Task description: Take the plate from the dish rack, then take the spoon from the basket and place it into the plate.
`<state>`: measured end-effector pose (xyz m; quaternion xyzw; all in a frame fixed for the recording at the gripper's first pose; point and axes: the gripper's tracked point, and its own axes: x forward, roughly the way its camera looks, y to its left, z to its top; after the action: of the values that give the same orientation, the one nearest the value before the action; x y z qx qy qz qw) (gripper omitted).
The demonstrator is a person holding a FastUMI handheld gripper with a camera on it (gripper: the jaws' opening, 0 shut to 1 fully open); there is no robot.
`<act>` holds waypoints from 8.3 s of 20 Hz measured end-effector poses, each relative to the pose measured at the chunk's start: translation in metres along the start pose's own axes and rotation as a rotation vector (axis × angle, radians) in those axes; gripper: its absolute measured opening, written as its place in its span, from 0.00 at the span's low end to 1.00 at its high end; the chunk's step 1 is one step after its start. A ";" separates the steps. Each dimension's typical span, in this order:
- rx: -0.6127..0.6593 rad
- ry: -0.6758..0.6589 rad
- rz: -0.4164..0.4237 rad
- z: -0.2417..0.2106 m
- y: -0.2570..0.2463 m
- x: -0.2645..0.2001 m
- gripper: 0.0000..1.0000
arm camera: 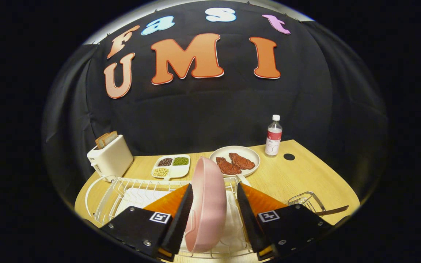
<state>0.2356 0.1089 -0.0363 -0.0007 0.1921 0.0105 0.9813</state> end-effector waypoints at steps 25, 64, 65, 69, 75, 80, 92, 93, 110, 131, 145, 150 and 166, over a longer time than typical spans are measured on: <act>-0.068 -0.107 -0.137 0.056 0.006 -0.017 0.19; 0.325 0.079 0.173 -0.143 0.036 -0.177 0.19; 0.355 0.079 0.164 -0.147 0.033 -0.176 0.19; 0.414 0.113 0.148 -0.173 0.027 -0.173 0.19; 0.390 0.107 0.155 -0.180 0.029 -0.167 0.19; 0.373 0.161 0.122 -0.206 0.025 -0.158 0.21; 0.272 0.082 0.119 -0.185 -0.002 -0.151 0.21; 0.248 0.066 0.112 -0.178 -0.012 -0.152 0.21; 0.003 -0.148 -0.162 -0.098 -0.157 -0.133 0.97; 0.075 -0.248 -0.174 -0.064 -0.197 -0.043 0.56; 0.050 -0.314 -0.146 -0.034 -0.172 -0.063 0.08; 0.033 -0.389 -0.153 -0.002 -0.166 -0.104 0.08; -0.003 -0.392 0.047 -0.023 -0.035 -0.219 0.08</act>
<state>0.0245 0.0693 0.0248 0.0046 -0.0024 0.0335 0.9994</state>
